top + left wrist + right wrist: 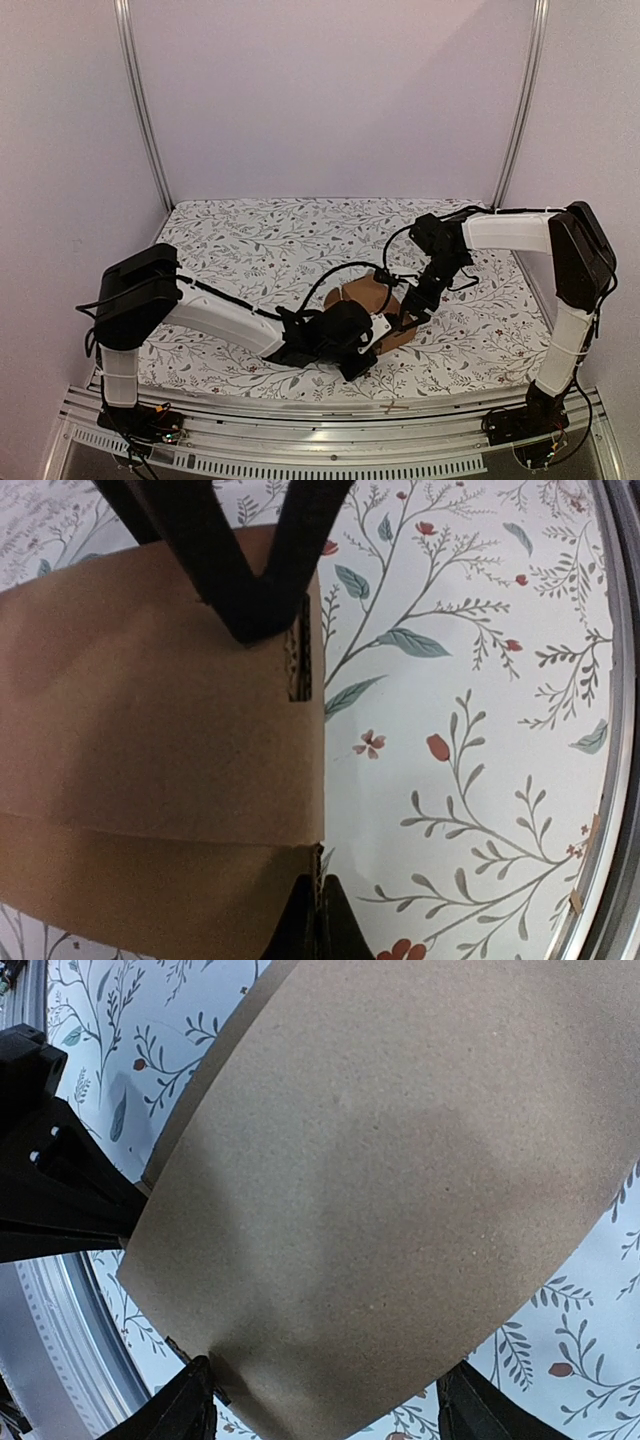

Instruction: Fold the paper box

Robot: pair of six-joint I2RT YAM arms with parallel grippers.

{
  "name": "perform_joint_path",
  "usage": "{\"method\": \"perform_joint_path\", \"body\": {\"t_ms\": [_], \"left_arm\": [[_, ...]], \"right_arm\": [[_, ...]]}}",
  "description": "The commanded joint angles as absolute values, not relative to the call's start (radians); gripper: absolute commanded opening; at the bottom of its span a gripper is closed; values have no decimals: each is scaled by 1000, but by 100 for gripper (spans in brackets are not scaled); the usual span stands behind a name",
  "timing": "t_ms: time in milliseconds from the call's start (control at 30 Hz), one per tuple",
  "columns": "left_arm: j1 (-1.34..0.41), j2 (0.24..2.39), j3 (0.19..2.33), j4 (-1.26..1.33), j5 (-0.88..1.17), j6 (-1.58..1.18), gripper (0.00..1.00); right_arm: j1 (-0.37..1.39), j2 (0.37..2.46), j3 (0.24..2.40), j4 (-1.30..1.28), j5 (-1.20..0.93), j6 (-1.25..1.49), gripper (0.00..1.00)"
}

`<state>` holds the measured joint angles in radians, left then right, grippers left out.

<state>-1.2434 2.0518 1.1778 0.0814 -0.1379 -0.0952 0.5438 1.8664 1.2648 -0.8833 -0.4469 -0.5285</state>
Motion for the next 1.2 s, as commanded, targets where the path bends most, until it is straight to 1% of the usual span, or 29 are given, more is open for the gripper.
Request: {"method": "perform_joint_path", "body": {"t_ms": [0, 433, 667, 1167], "left_arm": [[-1216, 2011, 1149, 98, -98, -119, 2], [-1195, 2014, 1144, 109, -57, -130, 0], [-1192, 2018, 1173, 87, -45, -123, 0], [-1193, 2064, 1330, -79, -47, -58, 0]], "right_arm": [[541, 1906, 1267, -898, -410, -545, 74], [541, 1914, 1270, -908, -416, -549, 74], [541, 1910, 1273, -923, -468, -562, 73], [542, 1924, 1288, -953, -525, -574, 70]]}}
